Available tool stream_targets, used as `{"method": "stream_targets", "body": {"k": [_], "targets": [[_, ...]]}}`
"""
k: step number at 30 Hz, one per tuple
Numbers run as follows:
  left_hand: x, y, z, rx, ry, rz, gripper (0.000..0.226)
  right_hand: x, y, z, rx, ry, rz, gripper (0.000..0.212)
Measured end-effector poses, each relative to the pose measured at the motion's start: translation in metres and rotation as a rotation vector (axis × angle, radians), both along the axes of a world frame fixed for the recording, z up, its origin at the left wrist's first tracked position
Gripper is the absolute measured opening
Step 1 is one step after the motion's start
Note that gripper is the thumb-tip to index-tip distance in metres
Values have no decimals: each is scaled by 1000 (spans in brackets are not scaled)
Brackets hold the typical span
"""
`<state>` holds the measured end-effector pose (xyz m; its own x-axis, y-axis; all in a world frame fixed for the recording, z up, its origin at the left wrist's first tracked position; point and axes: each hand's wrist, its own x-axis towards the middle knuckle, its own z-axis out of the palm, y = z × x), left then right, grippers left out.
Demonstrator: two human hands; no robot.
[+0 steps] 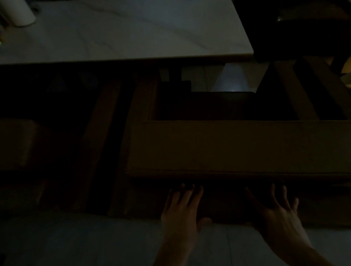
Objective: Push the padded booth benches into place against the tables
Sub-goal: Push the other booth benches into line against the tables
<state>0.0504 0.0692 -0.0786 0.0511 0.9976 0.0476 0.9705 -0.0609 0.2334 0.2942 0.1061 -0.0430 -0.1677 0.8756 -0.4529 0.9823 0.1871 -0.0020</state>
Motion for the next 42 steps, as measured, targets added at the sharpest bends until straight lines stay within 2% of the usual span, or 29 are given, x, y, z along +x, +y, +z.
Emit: {"method": "stream_targets", "body": {"k": [6, 15, 17, 20, 27, 35, 37, 40, 42], "targets": [[0, 7, 4, -11, 13, 4, 83, -1, 4, -3, 39, 22, 10, 82], [10, 7, 24, -153, -23, 38, 85, 0, -4, -4, 125, 79, 10, 94], [12, 2, 30, -177, -13, 51, 85, 2, -8, 3, 96, 92, 3, 95], [12, -9, 44, -218, -43, 66, 80, 1, -15, 19, 43, 149, -17, 85], [28, -21, 100, -252, -34, -35, 85, 18, -38, 83, 16, 188, -87, 85], [103, -19, 177, -297, 0, -142, 88, 90, -64, 159, 54, 243, -173, 76], [130, -21, 193, -290, -1, -147, 89, 118, -70, 177, 86, 255, -171, 85], [183, -21, 217, -271, 6, -167, 89, 172, -75, 198, 122, 261, -195, 73], [223, -21, 231, -266, 0, -184, 88, 212, -77, 208, 147, 276, -214, 75]]}}
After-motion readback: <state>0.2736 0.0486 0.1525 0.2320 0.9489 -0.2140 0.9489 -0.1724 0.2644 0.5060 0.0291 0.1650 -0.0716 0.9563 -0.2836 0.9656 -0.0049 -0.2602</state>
